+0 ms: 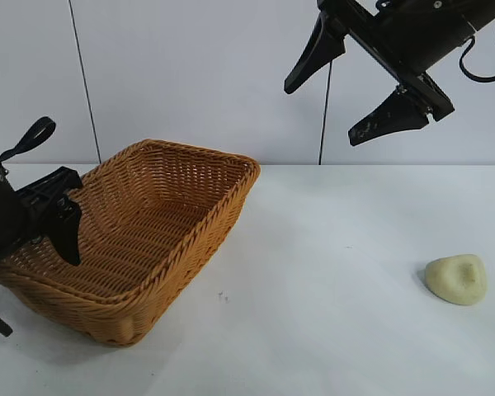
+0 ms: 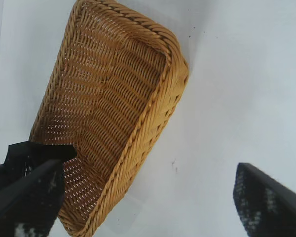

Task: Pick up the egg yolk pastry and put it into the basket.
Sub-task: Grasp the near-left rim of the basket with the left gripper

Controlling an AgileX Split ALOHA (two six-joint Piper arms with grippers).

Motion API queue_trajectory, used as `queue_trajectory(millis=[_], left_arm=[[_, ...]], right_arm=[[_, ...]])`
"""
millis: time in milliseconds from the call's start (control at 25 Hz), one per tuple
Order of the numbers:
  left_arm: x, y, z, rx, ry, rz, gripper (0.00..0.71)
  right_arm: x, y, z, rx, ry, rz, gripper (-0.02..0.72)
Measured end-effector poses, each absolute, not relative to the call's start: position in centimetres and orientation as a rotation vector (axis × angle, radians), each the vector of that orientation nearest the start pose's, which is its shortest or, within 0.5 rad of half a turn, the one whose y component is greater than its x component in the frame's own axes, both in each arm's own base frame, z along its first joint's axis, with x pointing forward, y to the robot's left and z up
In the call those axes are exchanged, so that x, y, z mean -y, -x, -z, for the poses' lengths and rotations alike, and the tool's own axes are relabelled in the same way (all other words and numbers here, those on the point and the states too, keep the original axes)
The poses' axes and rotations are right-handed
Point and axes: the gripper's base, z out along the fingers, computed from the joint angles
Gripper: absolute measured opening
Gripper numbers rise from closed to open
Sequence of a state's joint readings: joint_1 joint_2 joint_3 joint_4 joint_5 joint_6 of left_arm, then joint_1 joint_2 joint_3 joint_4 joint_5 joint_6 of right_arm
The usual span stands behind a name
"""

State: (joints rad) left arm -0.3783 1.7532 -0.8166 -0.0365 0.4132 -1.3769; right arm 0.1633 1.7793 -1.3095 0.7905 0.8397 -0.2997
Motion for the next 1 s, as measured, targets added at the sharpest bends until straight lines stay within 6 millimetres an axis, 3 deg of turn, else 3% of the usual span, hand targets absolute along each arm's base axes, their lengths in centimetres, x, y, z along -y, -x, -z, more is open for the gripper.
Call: queue_trajectory(millis=[320,480,640,720,1000], left_arm=[[11.1,-27.7,-13.1,-2.564,1.439,0.357,0.464],[11.2,-27.7,-12.0,-2.602,1.452,0.322,0.334],[11.4,-27.6,-11.9,-2.619,1.462,0.346,0.158],[11.5,-27.7,-12.0,-2.603,1.482,0.37,0.104],[11.6,-27.8,-12.0,-2.603,1.473,0.38,0.089]], right_arm=[[-10.8,-36.3,-25.1,-2.623,0.026,-0.885,0.664],[-10.8,-36.3,-25.1,-2.623,0.025,-0.885,0.664],[-10.8,-36.3,-25.1,-2.624,0.026,-0.886,0.664],[-10.8,-36.3,-25.1,-2.625,0.027,-0.887,0.664],[-10.9,-36.3,-25.1,-2.628,0.029,-0.889,0.664]])
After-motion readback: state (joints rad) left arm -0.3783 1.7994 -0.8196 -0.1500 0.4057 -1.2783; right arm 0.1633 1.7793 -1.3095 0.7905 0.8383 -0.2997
